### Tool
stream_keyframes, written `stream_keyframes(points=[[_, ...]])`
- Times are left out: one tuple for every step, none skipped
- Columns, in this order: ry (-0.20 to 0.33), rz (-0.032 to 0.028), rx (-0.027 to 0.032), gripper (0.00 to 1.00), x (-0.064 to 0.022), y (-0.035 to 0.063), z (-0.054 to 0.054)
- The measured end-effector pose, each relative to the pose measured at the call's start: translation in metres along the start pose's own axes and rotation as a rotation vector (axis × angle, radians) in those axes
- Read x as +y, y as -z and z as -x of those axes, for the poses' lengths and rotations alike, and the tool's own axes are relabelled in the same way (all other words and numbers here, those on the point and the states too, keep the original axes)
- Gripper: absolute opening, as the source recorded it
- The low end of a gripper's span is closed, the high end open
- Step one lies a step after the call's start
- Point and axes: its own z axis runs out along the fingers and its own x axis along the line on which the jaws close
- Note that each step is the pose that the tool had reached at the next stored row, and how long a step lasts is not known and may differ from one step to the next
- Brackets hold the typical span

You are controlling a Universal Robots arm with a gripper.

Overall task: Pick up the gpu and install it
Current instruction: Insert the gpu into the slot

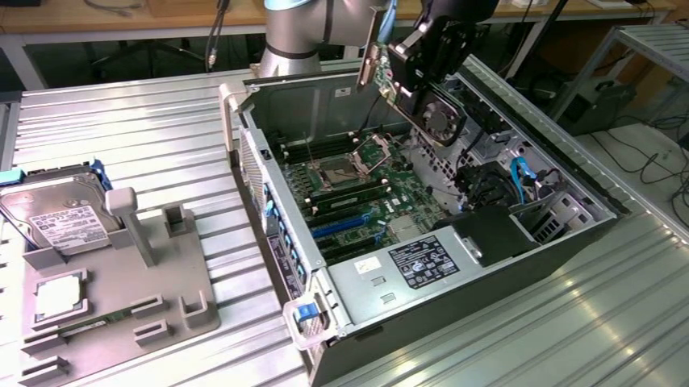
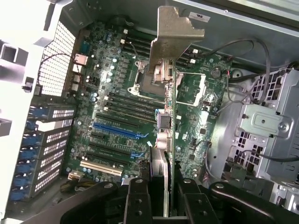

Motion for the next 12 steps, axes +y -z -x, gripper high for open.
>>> stream_keyframes(points=[[0.006,0.0002,0.0002,0.28,0.0,0.0,0.0],[0.012,0.0003,0.0005,0.28,0.0,0.0,0.0001],[0.017,0.0005,0.0007,0.28,0.0,0.0,0.0001],[0.021,0.0006,0.0008,0.28,0.0,0.0,0.0001],[0.025,0.0007,0.0011,0.28,0.0,0.0,0.0001],[0.03,0.0008,0.0013,0.28,0.0,0.0,0.0001],[0.035,0.001,0.0015,0.28,0.0,0.0,0.0002],[0.04,0.0011,0.0017,0.28,0.0,0.0,0.0002],[0.046,0.0013,0.0019,0.28,0.0,-0.0001,0.0002],[0.051,0.0014,0.0022,0.28,-0.0001,-0.0001,0.0002],[0.056,0.0016,0.0024,0.28,-0.0001,-0.0001,0.0002],[0.063,0.0017,0.0027,0.28,-0.0001,-0.0001,0.0002]])
